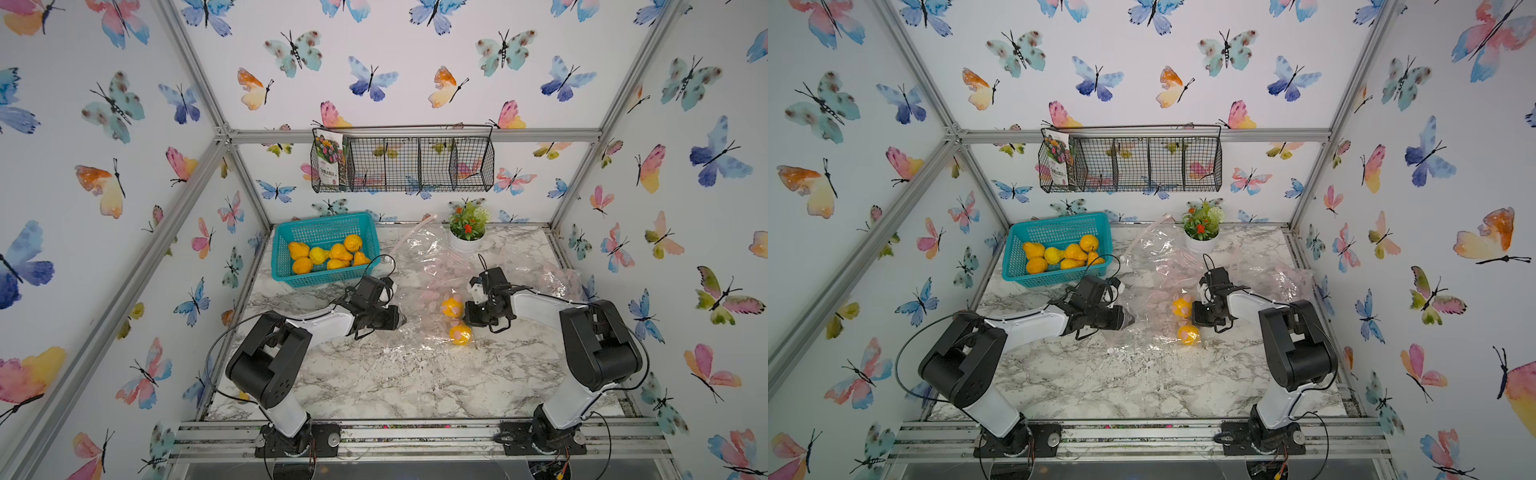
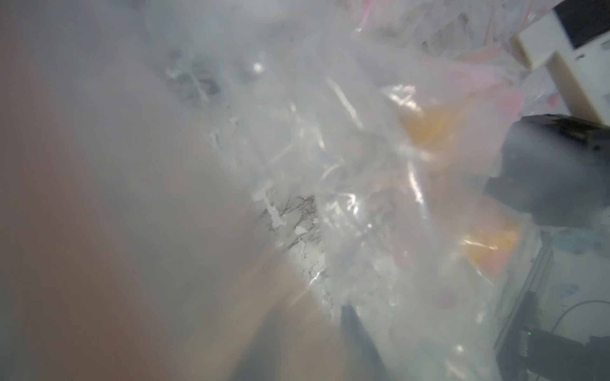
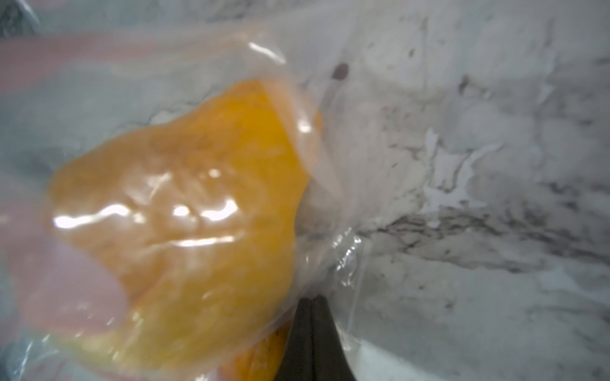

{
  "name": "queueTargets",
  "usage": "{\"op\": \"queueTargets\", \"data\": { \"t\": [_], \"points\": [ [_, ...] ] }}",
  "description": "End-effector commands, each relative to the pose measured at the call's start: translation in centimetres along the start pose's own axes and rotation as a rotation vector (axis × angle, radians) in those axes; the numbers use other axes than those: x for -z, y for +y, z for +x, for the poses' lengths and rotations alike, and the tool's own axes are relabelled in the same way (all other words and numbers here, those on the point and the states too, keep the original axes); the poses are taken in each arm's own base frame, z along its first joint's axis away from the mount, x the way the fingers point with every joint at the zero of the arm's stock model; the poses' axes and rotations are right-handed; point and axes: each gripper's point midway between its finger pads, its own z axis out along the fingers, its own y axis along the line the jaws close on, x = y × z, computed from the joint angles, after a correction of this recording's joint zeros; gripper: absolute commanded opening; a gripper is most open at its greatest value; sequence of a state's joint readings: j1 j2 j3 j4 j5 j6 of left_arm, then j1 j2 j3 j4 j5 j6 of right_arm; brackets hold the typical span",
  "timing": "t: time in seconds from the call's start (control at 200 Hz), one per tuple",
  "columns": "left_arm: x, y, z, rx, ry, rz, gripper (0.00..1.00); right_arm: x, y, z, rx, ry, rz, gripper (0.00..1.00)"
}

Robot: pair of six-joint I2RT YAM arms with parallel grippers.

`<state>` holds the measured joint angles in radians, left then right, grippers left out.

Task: Open the zip-top bag and take out the pear
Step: Pick up the pear from the zipper food storage bag.

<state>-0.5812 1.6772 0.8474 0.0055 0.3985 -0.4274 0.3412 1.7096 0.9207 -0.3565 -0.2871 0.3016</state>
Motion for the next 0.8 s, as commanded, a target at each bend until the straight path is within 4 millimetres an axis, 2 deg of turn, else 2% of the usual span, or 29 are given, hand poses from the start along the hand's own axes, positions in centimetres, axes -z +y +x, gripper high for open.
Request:
{"op": "queueTargets", "data": {
  "t": [0.0,0.075,0.095,0.16,0.25,0.335,0.455,0.591,0.796],
  "points": [
    [-1.1,1.6,1.8,0.018,0.034,-0.039,0.32,2.1,0.2,1.1,0.024,0.022,0.037,0.02],
    [-1.5,2.3,2.8,0.027,0.053,-0.052,0.32,3.5,-0.3,-0.1,0.026,-0.03,0.091,0.04],
    [-1.5,2.5,3.0,0.029,0.058,-0.055,0.32,3.9,-0.4,-0.5,0.025,-0.047,0.104,0.07],
    [-1.7,3.1,3.8,0.032,0.073,-0.074,0.32,4.8,-0.6,-1.9,0.021,-0.099,0.143,0.29],
    [-1.6,3.8,4.7,0.031,0.084,-0.092,0.32,5.6,-0.5,-3.7,0.017,-0.155,0.161,0.41],
    [-1.5,4.1,5.2,0.03,0.087,-0.099,0.32,5.6,-0.2,-5.2,0.017,-0.192,0.157,0.43],
    [-1.3,4.0,5.5,0.025,0.086,-0.087,0.31,4.0,0.4,-5.9,0.019,-0.16,0.118,0.43],
    [-1.0,3.2,5.2,0.007,0.068,-0.051,0.31,1.4,1.2,-5.1,0.028,-0.106,0.032,0.43],
    [0.6,0.6,2.8,-0.065,-0.032,0.031,0.37,-1.8,0.8,-3.2,0.02,-0.012,-0.003,0.43]
  ]
}}
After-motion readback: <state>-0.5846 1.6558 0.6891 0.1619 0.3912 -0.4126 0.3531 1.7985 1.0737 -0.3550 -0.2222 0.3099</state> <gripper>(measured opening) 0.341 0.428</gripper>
